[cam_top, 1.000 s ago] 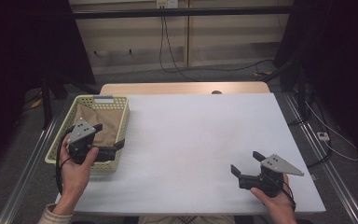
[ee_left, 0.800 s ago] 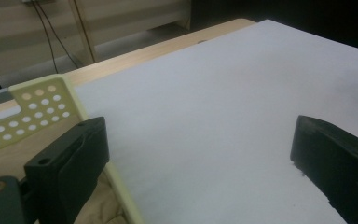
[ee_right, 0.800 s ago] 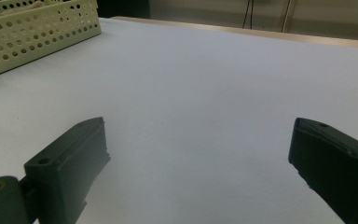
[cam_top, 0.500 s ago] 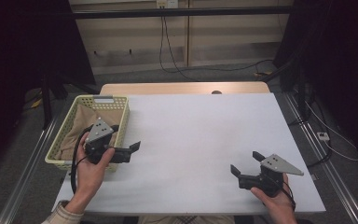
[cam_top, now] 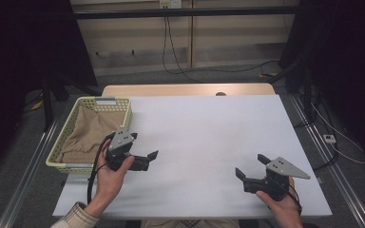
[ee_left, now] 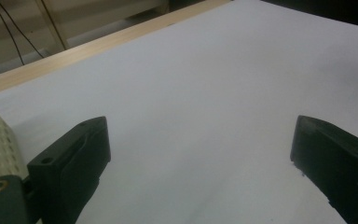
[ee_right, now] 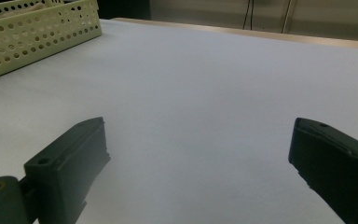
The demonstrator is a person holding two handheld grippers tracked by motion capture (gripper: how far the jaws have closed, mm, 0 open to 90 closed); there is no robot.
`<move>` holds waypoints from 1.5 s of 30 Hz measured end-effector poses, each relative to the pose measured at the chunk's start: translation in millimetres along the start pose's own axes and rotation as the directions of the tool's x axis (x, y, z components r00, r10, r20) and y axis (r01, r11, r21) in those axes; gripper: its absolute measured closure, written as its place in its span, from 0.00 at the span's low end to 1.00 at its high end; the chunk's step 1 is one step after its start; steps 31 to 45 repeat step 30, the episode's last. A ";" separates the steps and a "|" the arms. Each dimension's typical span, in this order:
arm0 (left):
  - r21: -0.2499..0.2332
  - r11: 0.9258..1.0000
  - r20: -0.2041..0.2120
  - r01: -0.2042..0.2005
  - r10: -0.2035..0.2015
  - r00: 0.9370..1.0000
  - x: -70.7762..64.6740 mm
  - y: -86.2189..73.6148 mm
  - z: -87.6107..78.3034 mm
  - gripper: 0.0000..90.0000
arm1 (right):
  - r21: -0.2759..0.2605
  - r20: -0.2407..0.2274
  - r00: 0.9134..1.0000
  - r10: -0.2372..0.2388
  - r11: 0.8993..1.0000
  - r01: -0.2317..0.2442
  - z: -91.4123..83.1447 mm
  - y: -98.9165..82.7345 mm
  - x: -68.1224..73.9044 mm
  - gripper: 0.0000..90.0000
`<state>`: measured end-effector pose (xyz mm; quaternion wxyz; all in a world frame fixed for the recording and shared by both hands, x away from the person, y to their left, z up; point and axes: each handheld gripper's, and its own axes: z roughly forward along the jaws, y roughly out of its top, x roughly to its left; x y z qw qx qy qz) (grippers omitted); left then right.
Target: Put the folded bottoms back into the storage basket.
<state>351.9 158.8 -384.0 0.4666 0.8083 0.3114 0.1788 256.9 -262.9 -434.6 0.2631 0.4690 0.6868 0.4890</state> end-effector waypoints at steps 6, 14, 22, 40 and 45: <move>0.003 1.000 0.020 0.031 -0.031 0.999 -4.7 -17.1 6.4 0.05 | 0.000 0.001 1.000 0.003 1.000 -0.003 -0.6 -0.1 0.2 0.05; 0.015 0.999 -0.006 0.046 -0.046 0.999 -5.2 -38.6 7.2 0.06 | -0.003 0.006 1.000 -0.002 1.000 0.002 -1.8 -0.5 1.2 0.05; -0.008 0.998 0.003 0.065 -0.065 0.998 -14.2 -55.2 -2.4 0.06 | -0.012 0.004 1.000 -0.001 1.000 0.001 -6.1 -0.7 2.3 0.05; -0.027 0.996 -0.001 0.082 -0.082 0.997 -11.9 -52.3 -3.0 0.05 | -0.014 0.012 1.000 0.000 1.000 0.001 -5.9 -0.8 1.0 0.05; -0.027 0.996 -0.001 0.082 -0.082 0.997 -11.9 -52.3 -3.0 0.05 | -0.014 0.012 1.000 0.000 1.000 0.001 -5.9 -0.8 1.0 0.05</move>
